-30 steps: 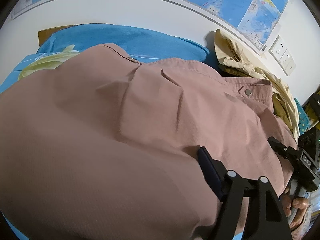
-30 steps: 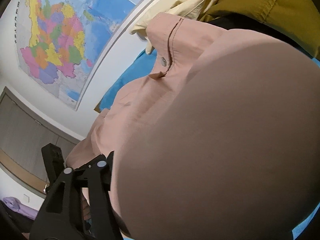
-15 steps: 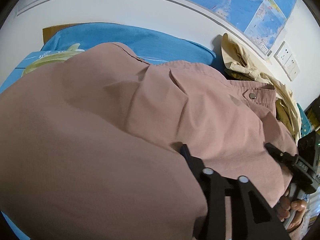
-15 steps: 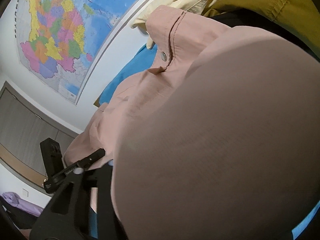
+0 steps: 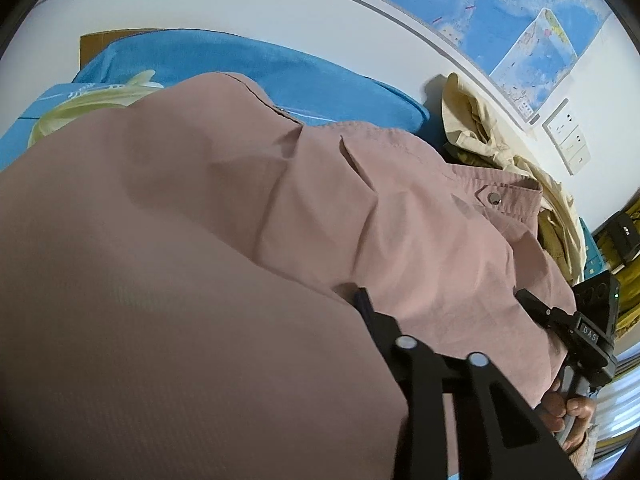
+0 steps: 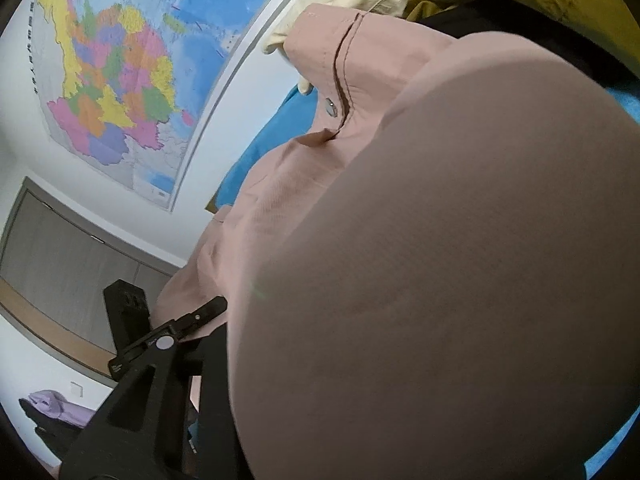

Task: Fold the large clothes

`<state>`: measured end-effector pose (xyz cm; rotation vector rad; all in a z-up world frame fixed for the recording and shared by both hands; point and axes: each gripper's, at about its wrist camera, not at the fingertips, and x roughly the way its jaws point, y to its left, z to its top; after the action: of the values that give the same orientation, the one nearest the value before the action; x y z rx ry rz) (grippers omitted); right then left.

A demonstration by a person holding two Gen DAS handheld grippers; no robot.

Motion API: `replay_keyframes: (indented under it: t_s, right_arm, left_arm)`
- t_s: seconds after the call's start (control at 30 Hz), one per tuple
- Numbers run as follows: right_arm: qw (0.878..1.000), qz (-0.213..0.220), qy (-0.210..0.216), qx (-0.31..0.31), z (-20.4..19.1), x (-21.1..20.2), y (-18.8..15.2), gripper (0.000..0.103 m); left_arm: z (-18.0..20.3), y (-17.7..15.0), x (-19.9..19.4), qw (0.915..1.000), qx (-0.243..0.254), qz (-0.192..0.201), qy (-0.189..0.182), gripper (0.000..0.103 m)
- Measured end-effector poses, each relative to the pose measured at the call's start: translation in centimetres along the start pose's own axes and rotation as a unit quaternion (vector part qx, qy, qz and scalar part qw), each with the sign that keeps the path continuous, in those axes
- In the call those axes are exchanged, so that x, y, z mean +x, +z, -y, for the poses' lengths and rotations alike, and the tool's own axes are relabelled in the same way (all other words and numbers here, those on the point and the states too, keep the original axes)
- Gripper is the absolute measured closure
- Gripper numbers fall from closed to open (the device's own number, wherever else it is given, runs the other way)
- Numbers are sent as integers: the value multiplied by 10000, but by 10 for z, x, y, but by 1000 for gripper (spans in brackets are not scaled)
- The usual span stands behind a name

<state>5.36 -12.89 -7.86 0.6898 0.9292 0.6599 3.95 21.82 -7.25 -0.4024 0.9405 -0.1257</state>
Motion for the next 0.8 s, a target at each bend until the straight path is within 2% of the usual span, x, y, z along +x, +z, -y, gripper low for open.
replay_keyframes:
  t_s: [0.1, 0.2, 0.53, 0.8]
  right_arm:
    - [9996, 111, -5, -278, -16, -7, 1, 83]
    - [9982, 262, 26, -539, -35, -16, 4, 84]
    - [9895, 508, 194, -1340, -106, -37, 28, 85]
    - [9817, 603, 440, -1754, -151, -36, 47, 85]
  left_arm:
    - [3, 2, -7, 10000, 7, 78, 10, 86]
    - [7, 6, -18, 9998, 78, 193, -31, 89]
    - [17, 36, -73, 9969, 346, 659, -236, 91]
    - [18, 65, -117, 9928, 517, 1074, -129, 92]
